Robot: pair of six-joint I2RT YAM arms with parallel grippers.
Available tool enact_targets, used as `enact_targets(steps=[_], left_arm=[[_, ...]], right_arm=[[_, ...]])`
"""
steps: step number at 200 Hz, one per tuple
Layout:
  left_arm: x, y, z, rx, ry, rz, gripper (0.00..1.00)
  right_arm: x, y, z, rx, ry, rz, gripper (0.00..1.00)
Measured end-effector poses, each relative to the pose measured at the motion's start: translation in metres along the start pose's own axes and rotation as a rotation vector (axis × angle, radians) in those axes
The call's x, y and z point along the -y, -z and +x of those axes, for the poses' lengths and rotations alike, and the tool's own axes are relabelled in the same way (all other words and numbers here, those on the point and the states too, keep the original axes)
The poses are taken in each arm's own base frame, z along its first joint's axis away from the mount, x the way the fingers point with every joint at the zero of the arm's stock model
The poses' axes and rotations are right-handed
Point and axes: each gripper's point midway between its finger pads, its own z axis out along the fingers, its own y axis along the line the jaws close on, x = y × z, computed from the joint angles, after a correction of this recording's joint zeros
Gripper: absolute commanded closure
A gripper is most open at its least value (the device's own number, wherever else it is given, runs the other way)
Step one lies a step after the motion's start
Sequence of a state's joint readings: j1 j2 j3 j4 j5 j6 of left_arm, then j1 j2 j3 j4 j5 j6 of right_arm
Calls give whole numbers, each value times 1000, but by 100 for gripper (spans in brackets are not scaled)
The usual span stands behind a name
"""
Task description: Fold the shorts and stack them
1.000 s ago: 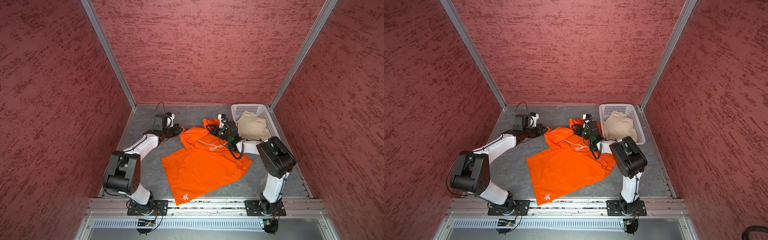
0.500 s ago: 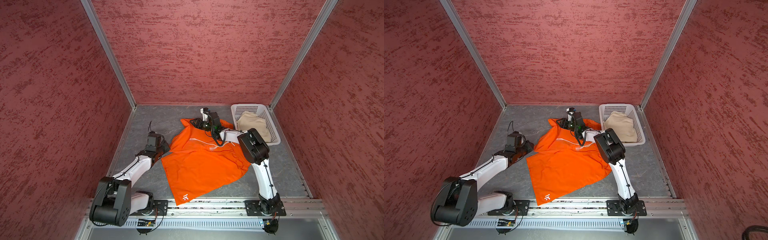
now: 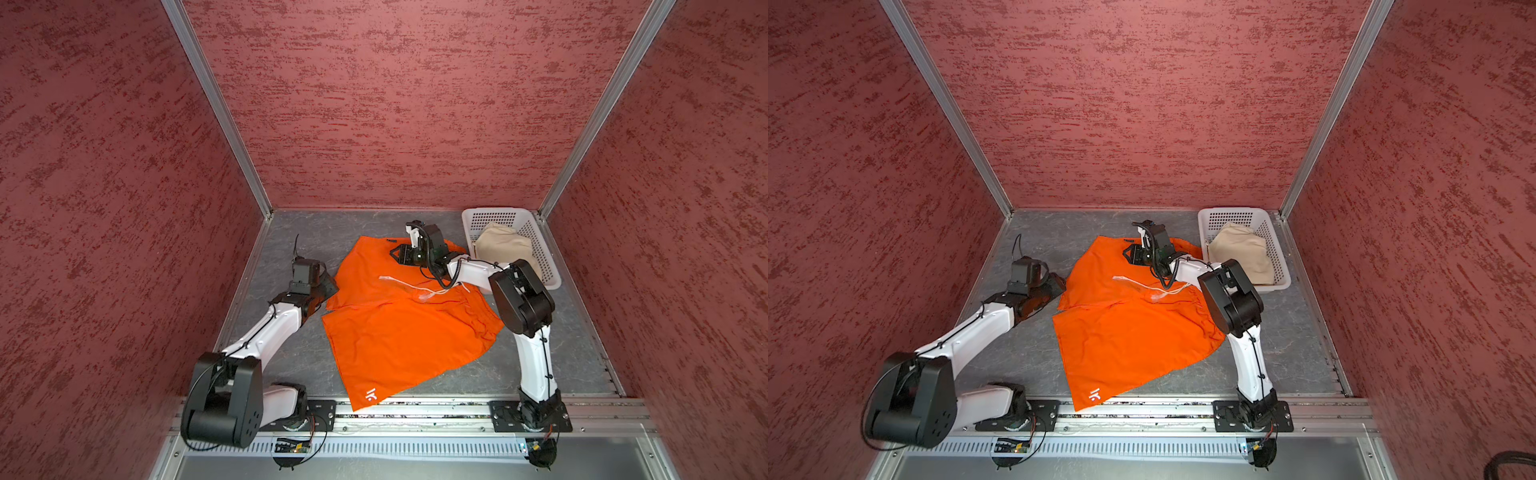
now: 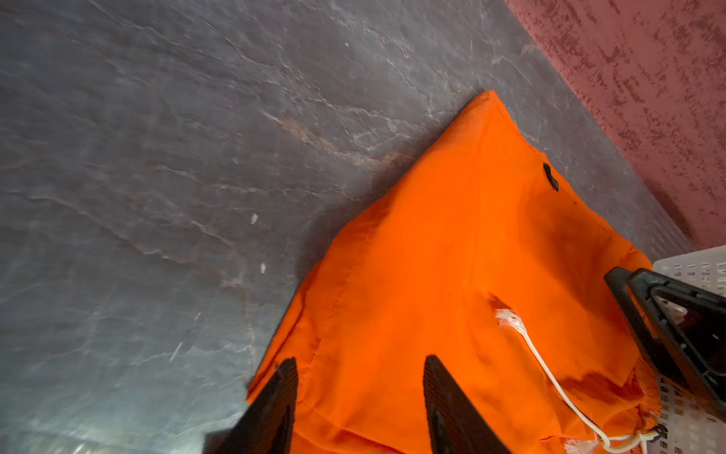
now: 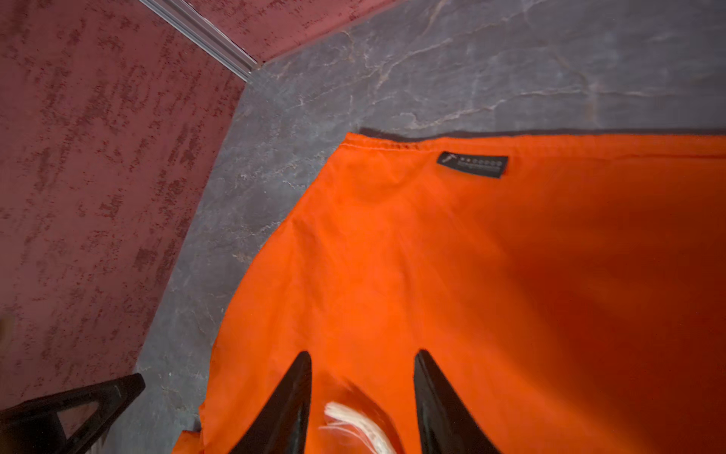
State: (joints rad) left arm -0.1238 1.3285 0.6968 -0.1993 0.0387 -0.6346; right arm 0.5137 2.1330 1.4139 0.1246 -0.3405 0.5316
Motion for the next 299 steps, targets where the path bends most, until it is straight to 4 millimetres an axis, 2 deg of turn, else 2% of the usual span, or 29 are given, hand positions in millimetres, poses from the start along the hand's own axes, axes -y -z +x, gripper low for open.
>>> enact_targets(steps=[38, 83, 119, 140, 156, 172, 193, 206, 218, 234, 275, 285, 299], left_arm=[[20, -41, -4, -93, -22, 11, 46], [27, -75, -15, -149, -33, 10, 46], [43, -74, -17, -170, -54, 69, 45], [58, -72, -12, -192, -87, 107, 44], [68, -69, -15, -197, -107, 127, 42], [78, -69, -28, -188, -111, 156, 40], [87, -80, -57, -178, -108, 185, 39], [89, -92, -71, -175, -118, 194, 39], [88, -103, -77, -189, -134, 195, 39], [89, -119, -76, -228, -154, 199, 39], [84, -152, -56, -345, -178, 218, 41], [84, -156, -50, -371, -178, 229, 46], [87, -157, -46, -390, -184, 256, 60]], right_arm=[[50, 6, 42, -111, -42, 164, 57], [78, 20, 30, -84, -34, 265, 55], [89, 30, 26, -84, -7, 305, 54], [84, 38, 32, -104, 10, 301, 53], [69, 45, 29, -97, 39, 282, 53], [41, 49, 22, -75, 93, 237, 52], [-5, 44, 20, -61, 162, 156, 52], [-24, 39, 23, -63, 185, 119, 52], [-36, 32, 28, -77, 196, 88, 51], [-36, 22, 31, -93, 190, 74, 51], [-13, 3, 51, -162, 140, 82, 51], [-9, 0, 54, -177, 126, 86, 51], [-8, -5, 55, -185, 115, 82, 51]])
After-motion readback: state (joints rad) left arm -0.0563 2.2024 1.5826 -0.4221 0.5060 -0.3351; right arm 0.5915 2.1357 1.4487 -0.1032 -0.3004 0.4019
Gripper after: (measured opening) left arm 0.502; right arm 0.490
